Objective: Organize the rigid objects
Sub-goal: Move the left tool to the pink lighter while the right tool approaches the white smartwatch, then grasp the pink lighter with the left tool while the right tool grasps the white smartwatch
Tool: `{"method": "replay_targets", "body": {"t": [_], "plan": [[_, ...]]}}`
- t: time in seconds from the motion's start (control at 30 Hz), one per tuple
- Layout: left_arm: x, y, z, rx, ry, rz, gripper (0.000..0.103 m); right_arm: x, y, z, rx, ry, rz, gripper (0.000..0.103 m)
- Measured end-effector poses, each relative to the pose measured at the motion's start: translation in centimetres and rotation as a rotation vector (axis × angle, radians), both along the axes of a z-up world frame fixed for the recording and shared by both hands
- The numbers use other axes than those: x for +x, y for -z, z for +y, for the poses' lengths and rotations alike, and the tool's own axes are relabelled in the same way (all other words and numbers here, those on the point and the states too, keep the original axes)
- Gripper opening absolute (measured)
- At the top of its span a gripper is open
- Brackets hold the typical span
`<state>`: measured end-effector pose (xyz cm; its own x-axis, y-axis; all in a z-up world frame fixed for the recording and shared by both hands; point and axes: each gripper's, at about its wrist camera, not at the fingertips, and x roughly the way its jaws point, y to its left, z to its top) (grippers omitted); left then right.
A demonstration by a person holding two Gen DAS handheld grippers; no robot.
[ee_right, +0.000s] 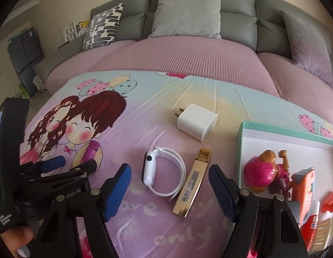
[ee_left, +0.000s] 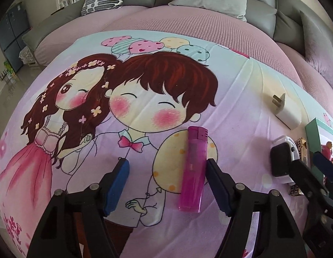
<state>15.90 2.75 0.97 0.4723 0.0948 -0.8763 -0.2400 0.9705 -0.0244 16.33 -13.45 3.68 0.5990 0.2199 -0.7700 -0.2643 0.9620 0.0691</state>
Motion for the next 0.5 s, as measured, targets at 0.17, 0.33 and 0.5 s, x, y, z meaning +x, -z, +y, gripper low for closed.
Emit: {"method": "replay_targets", "body": {"t": [0.17,0.33,0.5], "plan": [[0.0,-0.1,0.1,-0.004,0.000,0.000,0.074,0.5,0.4,1.2,-0.052,-0.046,-0.011,0.075],[0.0,-0.2,0.2,-0.016,-0.003,-0.004,0.074,1.2,0.8,1.7,-0.075,-0.065,-0.009,0.075],[0.0,-0.3,0.3,-0.014,-0.006,-0.002,0.069,2.0,1.3,2.4,-0.072,-0.095,0.021,0.070]]}}
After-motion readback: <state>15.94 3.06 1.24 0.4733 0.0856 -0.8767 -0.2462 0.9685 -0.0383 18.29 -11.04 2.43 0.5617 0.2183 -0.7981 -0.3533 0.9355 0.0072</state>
